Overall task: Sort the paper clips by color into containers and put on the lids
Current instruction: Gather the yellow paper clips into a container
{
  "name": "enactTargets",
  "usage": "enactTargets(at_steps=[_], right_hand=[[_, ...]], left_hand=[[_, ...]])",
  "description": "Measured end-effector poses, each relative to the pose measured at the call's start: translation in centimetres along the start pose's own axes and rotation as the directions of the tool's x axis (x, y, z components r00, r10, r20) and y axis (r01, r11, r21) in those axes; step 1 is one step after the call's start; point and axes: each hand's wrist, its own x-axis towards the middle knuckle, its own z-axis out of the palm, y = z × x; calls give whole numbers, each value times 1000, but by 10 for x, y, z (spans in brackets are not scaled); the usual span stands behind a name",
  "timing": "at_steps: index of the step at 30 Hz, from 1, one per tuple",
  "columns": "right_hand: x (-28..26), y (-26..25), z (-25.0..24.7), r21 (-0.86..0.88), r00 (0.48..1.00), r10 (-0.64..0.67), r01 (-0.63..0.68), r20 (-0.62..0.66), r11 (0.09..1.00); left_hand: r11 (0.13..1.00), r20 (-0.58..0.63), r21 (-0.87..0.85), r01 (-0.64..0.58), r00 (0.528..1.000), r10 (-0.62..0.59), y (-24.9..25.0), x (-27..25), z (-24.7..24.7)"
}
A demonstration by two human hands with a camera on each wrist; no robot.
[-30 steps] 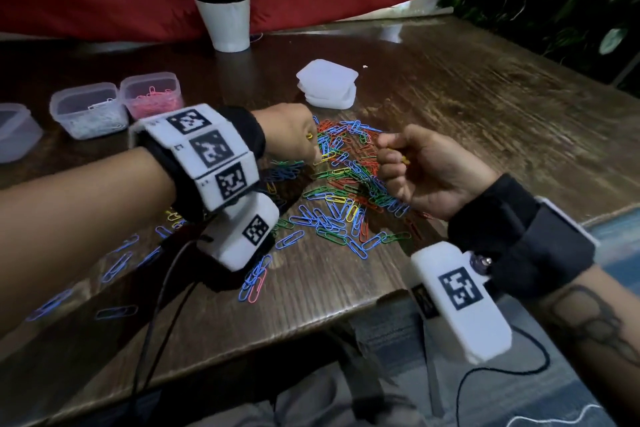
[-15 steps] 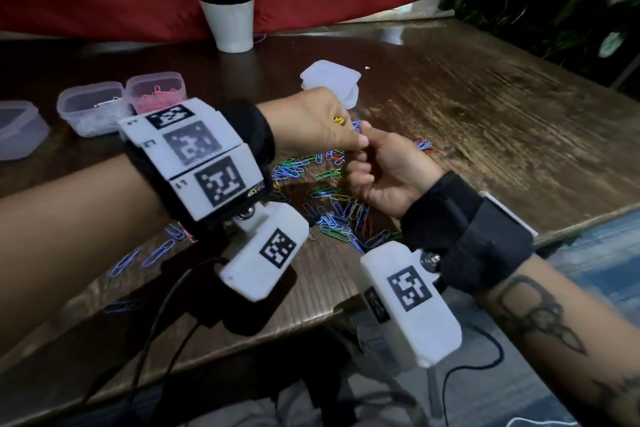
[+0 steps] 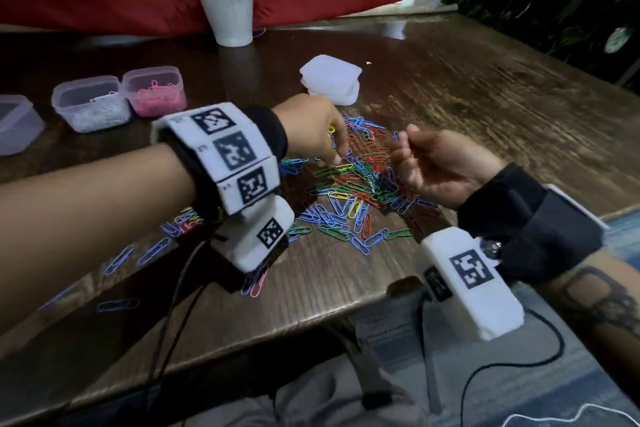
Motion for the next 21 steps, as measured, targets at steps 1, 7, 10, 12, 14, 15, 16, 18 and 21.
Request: enactTargets(at_steps=[1, 7, 10, 12, 14, 15, 16, 18, 21], right_hand=[[-1, 0, -4, -72, 1000, -27, 26, -9, 997], [0, 2, -12, -327, 989, -115, 77, -98, 942], [1, 2, -12, -374, 989, -120, 81, -82, 924], [1, 4, -11, -477, 989, -145, 114, -30, 872], [-1, 7, -11, -658, 979, -195, 187, 63, 729], [-2, 7, -10, -755, 968, -214, 236, 129, 612], [-3, 6, -10, -836, 955, -218, 285, 203, 469], [-4, 0, -5, -915, 931, -178, 351, 319, 197], [-4, -12, 8, -927, 924, -73, 372, 374, -48]], left_hand=[[997, 12, 73, -19, 1000, 18, 3, 5, 3], [978, 72, 209, -9, 997, -6, 9, 25, 17], [981, 100, 186, 55, 992, -74, 7, 29, 20], [987, 176, 84, 137, 973, -150, 1, 32, 19], [978, 250, -18, 209, 948, -198, -5, 32, 18], [972, 269, -43, 230, 940, -211, -8, 30, 16], [969, 272, -62, 241, 938, -216, -9, 28, 13], [961, 266, -118, 252, 940, -214, -12, 21, 7], [913, 313, -214, 348, 909, -273, -17, 9, 2]])
